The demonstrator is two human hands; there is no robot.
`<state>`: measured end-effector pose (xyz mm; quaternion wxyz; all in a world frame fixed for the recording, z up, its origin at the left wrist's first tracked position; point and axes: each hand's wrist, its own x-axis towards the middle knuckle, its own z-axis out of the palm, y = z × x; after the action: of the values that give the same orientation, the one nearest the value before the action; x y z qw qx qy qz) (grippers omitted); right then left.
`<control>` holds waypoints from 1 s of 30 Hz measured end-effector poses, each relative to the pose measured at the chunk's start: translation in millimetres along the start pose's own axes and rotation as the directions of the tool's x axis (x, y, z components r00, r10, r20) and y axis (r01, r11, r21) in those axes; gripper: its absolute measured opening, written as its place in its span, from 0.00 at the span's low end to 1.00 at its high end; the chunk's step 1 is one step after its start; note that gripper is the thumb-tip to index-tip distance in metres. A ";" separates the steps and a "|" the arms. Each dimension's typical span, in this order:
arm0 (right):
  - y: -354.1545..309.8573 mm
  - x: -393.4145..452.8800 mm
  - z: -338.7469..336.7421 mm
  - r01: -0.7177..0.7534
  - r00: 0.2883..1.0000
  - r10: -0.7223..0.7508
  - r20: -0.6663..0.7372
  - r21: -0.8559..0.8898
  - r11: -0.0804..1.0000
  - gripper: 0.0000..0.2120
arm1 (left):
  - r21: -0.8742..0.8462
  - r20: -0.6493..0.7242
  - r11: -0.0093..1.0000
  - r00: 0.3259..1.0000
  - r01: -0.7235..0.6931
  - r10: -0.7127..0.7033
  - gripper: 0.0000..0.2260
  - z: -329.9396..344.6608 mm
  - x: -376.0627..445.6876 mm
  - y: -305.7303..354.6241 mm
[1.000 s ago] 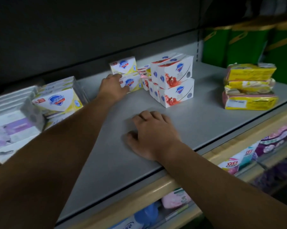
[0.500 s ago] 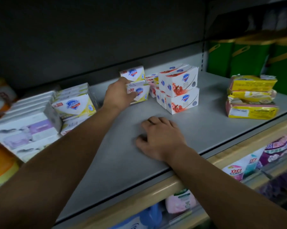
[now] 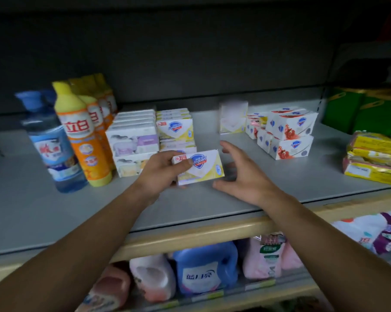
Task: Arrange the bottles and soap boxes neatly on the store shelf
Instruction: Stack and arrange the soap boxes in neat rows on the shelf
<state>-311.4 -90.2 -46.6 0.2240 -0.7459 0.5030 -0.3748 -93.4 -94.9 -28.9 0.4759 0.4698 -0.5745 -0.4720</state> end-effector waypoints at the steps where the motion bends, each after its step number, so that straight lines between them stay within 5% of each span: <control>1: -5.8 0.9 7.1 0.033 0.999 -0.034 0.035 0.039 0.999 0.44 | -0.051 0.010 0.999 1.000 0.018 -0.017 0.06 -4.0 -4.1 -4.2; 6: -14.0 1.4 32.5 0.016 0.998 -0.026 0.050 0.202 0.979 0.33 | -0.263 0.041 0.964 0.999 0.025 -0.015 0.07 -15.7 -7.6 -15.4; 12: -10.3 1.3 25.8 -0.103 0.969 0.179 -0.169 0.381 0.919 0.10 | -0.198 0.097 0.980 0.995 0.021 -0.002 0.13 -21.6 -3.1 -17.2; 15: -12.7 -0.9 25.7 -0.184 0.953 0.248 -0.172 0.321 0.929 0.25 | -0.116 0.122 0.993 0.992 0.005 0.009 0.21 -19.7 -3.8 -16.7; 18: -14.9 0.1 27.1 -0.218 0.950 0.268 -0.160 0.278 0.936 0.24 | -0.075 0.100 0.997 0.995 0.030 -0.022 0.27 -19.4 -3.6 -15.0; 22: -13.7 0.8 26.4 -0.221 0.942 0.279 -0.185 0.283 0.933 0.23 | -0.045 0.099 0.999 0.995 -0.007 0.011 0.20 -19.6 -2.4 -17.1; 25: -15.2 -1.4 25.8 -0.145 0.955 0.241 -0.175 0.434 0.889 0.09 | -0.099 0.133 0.995 0.991 -0.018 0.031 0.14 -20.1 -4.5 -16.6; 30: -14.3 -4.2 25.7 -0.075 0.983 0.135 -0.122 0.402 0.912 0.26 | -0.116 0.098 0.993 0.995 -0.022 0.034 0.06 -20.6 -4.3 -17.8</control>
<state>-283.8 -81.7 -53.7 0.3522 -0.6271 0.4714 -0.5103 -70.9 -94.6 -44.8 0.4796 0.4093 -0.5760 -0.5203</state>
